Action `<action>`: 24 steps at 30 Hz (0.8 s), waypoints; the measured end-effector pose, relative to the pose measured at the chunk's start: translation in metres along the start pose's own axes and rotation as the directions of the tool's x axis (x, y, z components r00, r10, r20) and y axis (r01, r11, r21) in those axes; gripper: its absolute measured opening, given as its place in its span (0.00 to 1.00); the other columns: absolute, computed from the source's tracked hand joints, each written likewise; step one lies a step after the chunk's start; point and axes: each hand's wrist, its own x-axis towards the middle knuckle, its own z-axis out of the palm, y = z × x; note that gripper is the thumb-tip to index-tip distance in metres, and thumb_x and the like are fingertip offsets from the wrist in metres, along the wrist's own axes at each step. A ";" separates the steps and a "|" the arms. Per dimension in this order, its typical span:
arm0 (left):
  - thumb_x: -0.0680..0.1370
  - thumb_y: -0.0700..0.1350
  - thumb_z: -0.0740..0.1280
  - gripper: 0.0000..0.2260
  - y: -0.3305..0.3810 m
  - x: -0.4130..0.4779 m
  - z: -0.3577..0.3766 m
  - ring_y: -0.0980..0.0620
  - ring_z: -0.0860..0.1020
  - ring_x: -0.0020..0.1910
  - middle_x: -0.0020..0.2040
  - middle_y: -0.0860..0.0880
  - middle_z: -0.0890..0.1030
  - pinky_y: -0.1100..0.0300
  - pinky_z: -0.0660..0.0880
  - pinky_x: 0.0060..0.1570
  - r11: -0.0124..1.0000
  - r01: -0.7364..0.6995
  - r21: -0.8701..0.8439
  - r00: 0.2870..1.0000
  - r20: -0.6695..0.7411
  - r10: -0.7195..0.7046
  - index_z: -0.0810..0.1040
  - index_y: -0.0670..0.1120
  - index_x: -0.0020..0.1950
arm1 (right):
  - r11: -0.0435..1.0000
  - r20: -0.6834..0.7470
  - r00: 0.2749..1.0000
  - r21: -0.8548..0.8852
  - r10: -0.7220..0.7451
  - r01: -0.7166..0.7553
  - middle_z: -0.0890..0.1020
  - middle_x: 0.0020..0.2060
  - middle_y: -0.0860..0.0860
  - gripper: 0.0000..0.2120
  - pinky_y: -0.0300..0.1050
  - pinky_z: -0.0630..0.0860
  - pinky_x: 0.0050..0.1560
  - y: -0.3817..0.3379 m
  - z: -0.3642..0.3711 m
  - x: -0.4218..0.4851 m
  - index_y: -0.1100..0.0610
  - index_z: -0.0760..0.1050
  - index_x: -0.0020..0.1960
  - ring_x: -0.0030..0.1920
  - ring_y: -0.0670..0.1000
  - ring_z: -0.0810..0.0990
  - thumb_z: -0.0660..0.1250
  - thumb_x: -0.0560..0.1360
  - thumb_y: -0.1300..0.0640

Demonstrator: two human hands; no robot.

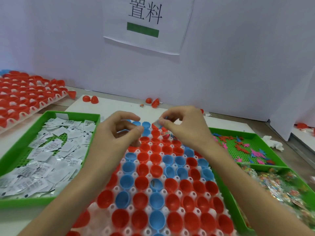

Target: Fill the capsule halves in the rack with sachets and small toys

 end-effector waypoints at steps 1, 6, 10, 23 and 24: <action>0.75 0.39 0.72 0.07 -0.001 0.003 -0.003 0.53 0.78 0.30 0.34 0.50 0.80 0.61 0.77 0.38 1.000 -0.005 -0.005 0.999 -0.036 0.005 0.81 0.50 0.48 | 0.996 0.031 1.000 -0.091 0.000 0.003 0.83 0.37 0.41 0.03 0.36 0.77 0.47 0.006 0.007 0.010 0.50 0.85 0.43 0.39 0.43 0.81 0.75 0.73 0.52; 0.76 0.39 0.71 0.06 -0.004 0.011 -0.013 0.55 0.77 0.30 0.33 0.50 0.79 0.60 0.77 0.39 1.000 -0.017 -0.002 0.991 -0.131 0.016 0.81 0.50 0.48 | 0.931 0.162 0.986 -0.365 0.043 0.019 0.84 0.40 0.43 0.05 0.54 0.72 0.63 0.028 0.039 0.029 0.49 0.85 0.46 0.45 0.47 0.80 0.73 0.74 0.49; 0.76 0.40 0.71 0.06 -0.005 0.014 -0.016 0.56 0.77 0.30 0.34 0.51 0.80 0.63 0.77 0.37 1.000 -0.003 -0.005 0.986 -0.165 0.002 0.81 0.50 0.49 | 0.907 0.173 0.982 -0.421 0.078 0.002 0.84 0.42 0.43 0.05 0.53 0.69 0.65 0.034 0.048 0.033 0.49 0.84 0.46 0.48 0.47 0.79 0.72 0.75 0.48; 0.77 0.38 0.70 0.06 -0.011 0.018 -0.019 0.56 0.77 0.29 0.34 0.50 0.79 0.68 0.77 0.34 1.000 -0.010 0.011 0.980 -0.199 0.012 0.80 0.50 0.46 | 0.929 0.299 0.935 -0.361 0.191 -0.074 0.86 0.43 0.49 0.04 0.53 0.75 0.62 0.026 0.048 0.047 0.58 0.85 0.46 0.49 0.50 0.81 0.74 0.72 0.58; 0.77 0.38 0.70 0.06 -0.011 0.018 -0.018 0.56 0.76 0.29 0.34 0.50 0.79 0.67 0.77 0.34 1.000 -0.008 0.013 0.980 -0.199 0.010 0.80 0.49 0.46 | 0.939 0.302 0.931 -0.330 0.207 -0.101 0.86 0.44 0.50 0.05 0.53 0.77 0.59 0.027 0.045 0.046 0.58 0.86 0.46 0.48 0.50 0.82 0.75 0.72 0.58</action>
